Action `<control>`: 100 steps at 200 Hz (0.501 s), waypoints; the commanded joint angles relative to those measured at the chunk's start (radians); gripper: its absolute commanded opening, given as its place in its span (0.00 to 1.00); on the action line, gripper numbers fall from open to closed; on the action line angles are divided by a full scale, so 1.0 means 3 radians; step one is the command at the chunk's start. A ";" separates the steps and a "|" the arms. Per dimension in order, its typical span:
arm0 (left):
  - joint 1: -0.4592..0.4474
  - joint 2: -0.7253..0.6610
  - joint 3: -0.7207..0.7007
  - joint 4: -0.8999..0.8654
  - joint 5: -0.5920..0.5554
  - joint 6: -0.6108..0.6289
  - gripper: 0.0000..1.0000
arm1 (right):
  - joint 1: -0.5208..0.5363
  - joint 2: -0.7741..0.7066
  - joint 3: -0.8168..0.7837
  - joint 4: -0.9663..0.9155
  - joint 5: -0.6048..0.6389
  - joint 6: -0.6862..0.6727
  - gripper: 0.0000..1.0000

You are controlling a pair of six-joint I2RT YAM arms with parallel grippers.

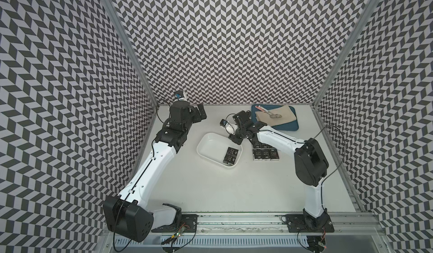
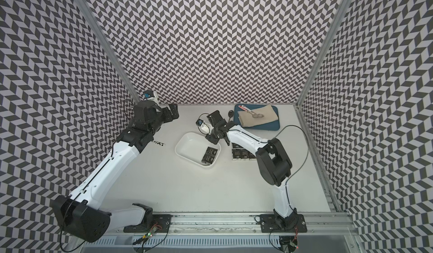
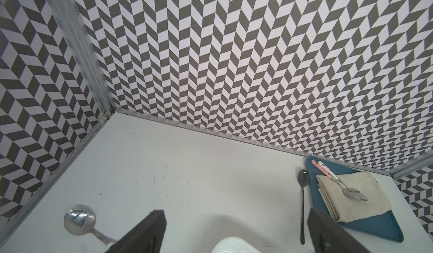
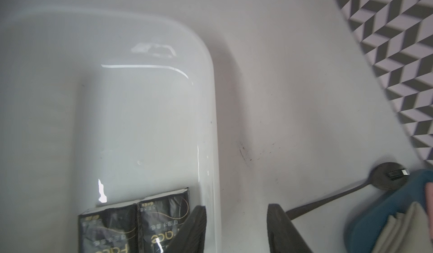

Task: Take the pocket tissues out of the storage box
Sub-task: Adjust the storage box at the center of the board.

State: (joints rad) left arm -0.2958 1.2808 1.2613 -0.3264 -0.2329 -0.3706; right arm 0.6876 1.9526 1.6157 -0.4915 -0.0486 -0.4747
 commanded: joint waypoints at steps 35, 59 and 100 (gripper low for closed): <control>0.0107 0.0010 0.0182 -0.0037 -0.0007 -0.0001 0.99 | 0.0208 -0.0611 -0.0489 0.0120 -0.0285 0.0331 0.50; 0.0163 0.0018 0.0203 -0.0042 0.0052 -0.0016 0.99 | 0.0319 -0.0497 -0.0585 0.0061 -0.0156 0.0440 0.50; 0.0200 0.0017 0.0190 -0.0042 0.0072 -0.0007 0.99 | 0.0470 -0.0200 -0.0405 -0.0120 -0.0076 0.0567 0.50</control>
State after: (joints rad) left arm -0.2455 1.2827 1.2934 -0.3317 -0.2268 -0.3752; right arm 0.7986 1.8618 1.4612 -0.5049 -0.0860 -0.3454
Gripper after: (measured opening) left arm 0.994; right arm 0.501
